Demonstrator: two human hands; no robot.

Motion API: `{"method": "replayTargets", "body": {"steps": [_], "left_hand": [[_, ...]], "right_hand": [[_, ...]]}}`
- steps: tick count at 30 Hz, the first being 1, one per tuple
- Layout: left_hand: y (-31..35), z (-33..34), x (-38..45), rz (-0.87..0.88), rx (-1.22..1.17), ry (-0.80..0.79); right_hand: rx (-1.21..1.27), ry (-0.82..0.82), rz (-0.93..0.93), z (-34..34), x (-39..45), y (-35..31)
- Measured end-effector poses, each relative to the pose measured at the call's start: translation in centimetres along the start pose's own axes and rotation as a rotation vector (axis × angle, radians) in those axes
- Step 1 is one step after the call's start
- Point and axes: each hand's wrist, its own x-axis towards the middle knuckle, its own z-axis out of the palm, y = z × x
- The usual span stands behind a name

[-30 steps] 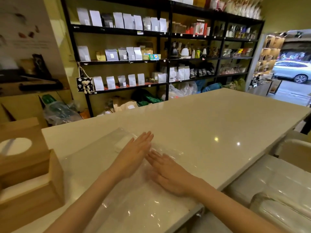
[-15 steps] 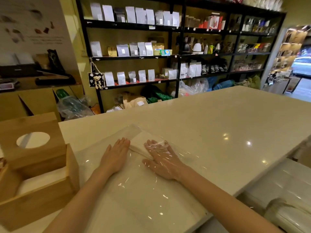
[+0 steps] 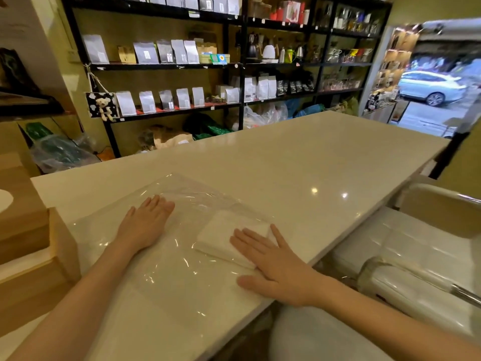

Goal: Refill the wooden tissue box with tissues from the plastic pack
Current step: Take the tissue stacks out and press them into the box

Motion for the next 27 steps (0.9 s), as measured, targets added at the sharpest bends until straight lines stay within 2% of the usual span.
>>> {"method": "replayTargets", "body": {"steps": [4, 7, 9, 13, 16, 19, 22, 24, 27], "left_hand": [[-0.5, 0.6, 0.5, -0.009, -0.028, -0.014], [-1.2, 1.2, 0.9, 0.003, -0.025, -0.008], [-0.9, 1.2, 0.8, -0.028, -0.083, 0.025], [0.2, 0.6, -0.2, -0.076, -0.175, 0.167], [0.5, 0.4, -0.8, -0.083, -0.124, 0.251], [0.9, 0.2, -1.1, -0.063, -0.083, 0.393], [1.9, -0.8, -2.3, 0.053, -0.079, 0.580], [3.6, -2.3, -3.7, 0.104, -0.178, 0.638], [6.9, -5.2, -6.1, 0.104, -0.525, 0.602]], "right_hand": [[-0.051, 0.052, -0.072, 0.2, -4.2, 1.1], [-0.166, 0.250, -0.122, 1.5, -5.6, 2.4], [-0.151, 0.375, -0.126, 2.0, -6.1, 2.7], [-0.055, 0.420, -0.098, 0.9, -7.0, 2.5], [0.214, 0.504, -0.073, -1.4, -7.7, 1.7], [0.579, 0.721, 0.042, -4.6, -8.4, 0.8], [0.799, 0.869, 0.030, -7.5, -7.7, 0.6], [0.900, 0.862, 0.055, -8.6, -6.0, 0.4], [0.973, 0.781, 0.098, -8.8, -2.7, -0.4]]}}
